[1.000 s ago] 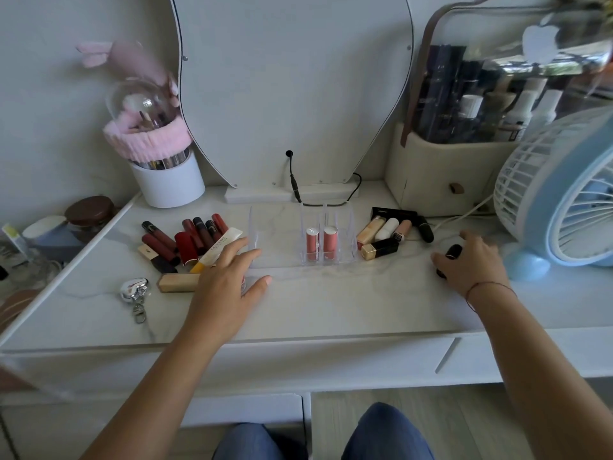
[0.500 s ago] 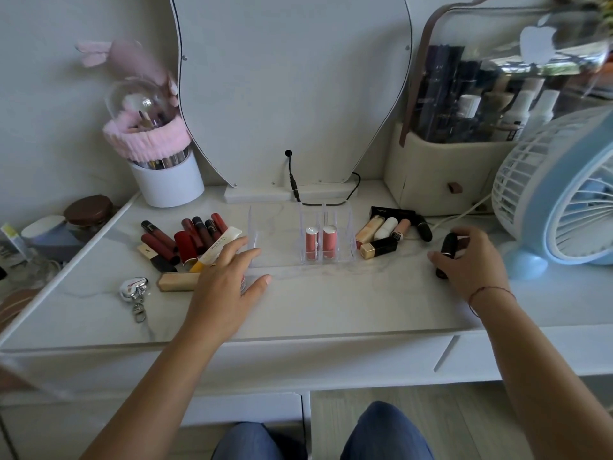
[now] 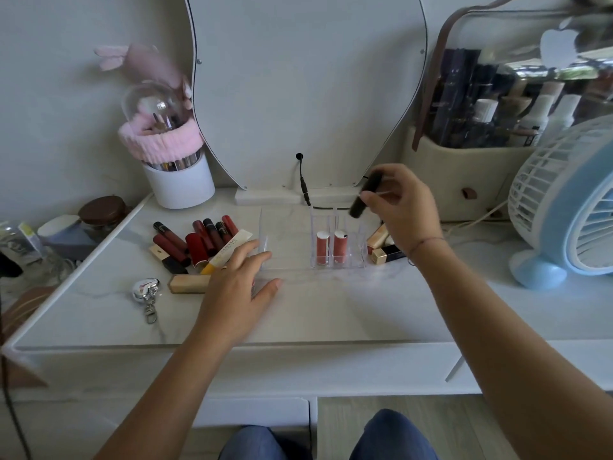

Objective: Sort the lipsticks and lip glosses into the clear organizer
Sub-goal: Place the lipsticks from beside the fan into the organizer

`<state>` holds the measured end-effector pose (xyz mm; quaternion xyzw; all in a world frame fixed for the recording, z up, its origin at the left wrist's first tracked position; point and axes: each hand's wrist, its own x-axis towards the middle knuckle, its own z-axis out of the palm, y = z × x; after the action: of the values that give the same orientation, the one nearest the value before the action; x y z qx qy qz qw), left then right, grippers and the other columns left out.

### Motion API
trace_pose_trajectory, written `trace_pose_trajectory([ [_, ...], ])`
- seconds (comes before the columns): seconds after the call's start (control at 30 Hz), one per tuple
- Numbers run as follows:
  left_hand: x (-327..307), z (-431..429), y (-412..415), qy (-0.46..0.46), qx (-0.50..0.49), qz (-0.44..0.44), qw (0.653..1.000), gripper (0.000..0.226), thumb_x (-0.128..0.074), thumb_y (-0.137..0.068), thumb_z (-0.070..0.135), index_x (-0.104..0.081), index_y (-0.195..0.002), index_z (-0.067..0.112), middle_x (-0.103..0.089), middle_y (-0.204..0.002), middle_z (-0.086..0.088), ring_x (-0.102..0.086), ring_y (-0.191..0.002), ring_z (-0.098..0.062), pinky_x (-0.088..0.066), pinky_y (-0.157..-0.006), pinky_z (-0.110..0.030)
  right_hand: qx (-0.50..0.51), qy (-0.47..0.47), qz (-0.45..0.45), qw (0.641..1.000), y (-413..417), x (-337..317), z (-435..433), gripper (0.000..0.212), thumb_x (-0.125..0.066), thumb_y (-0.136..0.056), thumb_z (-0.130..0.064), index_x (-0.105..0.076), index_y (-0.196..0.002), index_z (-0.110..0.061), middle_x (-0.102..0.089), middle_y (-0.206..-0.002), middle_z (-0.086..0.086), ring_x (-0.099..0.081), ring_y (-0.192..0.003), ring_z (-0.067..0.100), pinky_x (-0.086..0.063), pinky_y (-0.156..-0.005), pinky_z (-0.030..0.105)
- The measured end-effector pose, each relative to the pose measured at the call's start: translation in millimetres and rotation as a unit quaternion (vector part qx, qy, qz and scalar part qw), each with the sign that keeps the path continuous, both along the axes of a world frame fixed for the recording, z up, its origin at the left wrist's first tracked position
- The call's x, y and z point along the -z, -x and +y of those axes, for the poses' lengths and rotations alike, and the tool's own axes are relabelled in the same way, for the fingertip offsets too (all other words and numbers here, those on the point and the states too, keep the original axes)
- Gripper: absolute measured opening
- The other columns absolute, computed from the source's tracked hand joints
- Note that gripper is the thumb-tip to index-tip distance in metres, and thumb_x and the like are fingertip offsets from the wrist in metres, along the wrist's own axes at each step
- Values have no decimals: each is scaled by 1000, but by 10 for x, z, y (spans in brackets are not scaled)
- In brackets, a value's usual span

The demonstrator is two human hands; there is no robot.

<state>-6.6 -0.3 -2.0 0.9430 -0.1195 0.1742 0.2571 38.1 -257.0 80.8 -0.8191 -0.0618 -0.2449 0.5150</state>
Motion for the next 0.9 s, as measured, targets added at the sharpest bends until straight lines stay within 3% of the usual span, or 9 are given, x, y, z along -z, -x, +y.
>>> trace_pose_trajectory([
  [0.17,-3,1,-4,7,5,-2,1000,46,-61,-85,39,-55,-126,19,-40,-144,3,-44,-126,-18,-41,-99,-35,-72,52,12,996,-197,-8,334,25,-67,-81,-18,-62,-105,-22,-70,-89,-4,-67,-83,6,-54,-83,24],
  [0.37,4,3,-4,9,8,-2,1000,46,-60,-85,40,-55,-127,19,-39,-145,3,-44,-126,-19,-41,-100,-39,-75,125,39,989,-254,65,420,15,-67,-80,-20,-67,-95,-22,-67,-79,-12,-65,-79,4,-56,-79,28],
  [0.53,5,3,-7,8,10,-3,1000,46,-61,-85,38,-55,-126,19,-40,-144,2,-46,-125,-19,-42,-98,-39,-62,188,49,979,-247,124,415,13,-65,-81,-25,-71,-93,-23,-65,-83,-9,-60,-89,15,-52,-81,38],
  [0.67,0,3,-4,8,9,0,1000,46,-62,-85,38,-55,-126,18,-40,-144,2,-47,-124,-20,-44,-97,-40,-59,212,46,974,-251,147,399,19,-62,-84,-30,-70,-99,-22,-62,-88,-8,-55,-91,15,-46,-82,31],
  [0.8,3,3,10,9,7,9,1000,46,-61,-85,39,-54,-127,21,-39,-144,6,-54,-109,-24,-45,-95,-42,-56,178,38,982,-219,133,198,33,-62,-82,-38,-64,-112,-23,-62,-97,-8,-55,-89,5,-44,-80,18],
  [0.9,15,9,2,12,10,6,1000,46,-62,-85,38,-54,-127,21,-38,-144,6,-52,-113,-22,-44,-96,-41,4,134,36,990,-174,184,-204,33,-61,-83,-37,-64,-113,-23,-63,-99,-8,-58,-90,7,-46,-83,22],
])
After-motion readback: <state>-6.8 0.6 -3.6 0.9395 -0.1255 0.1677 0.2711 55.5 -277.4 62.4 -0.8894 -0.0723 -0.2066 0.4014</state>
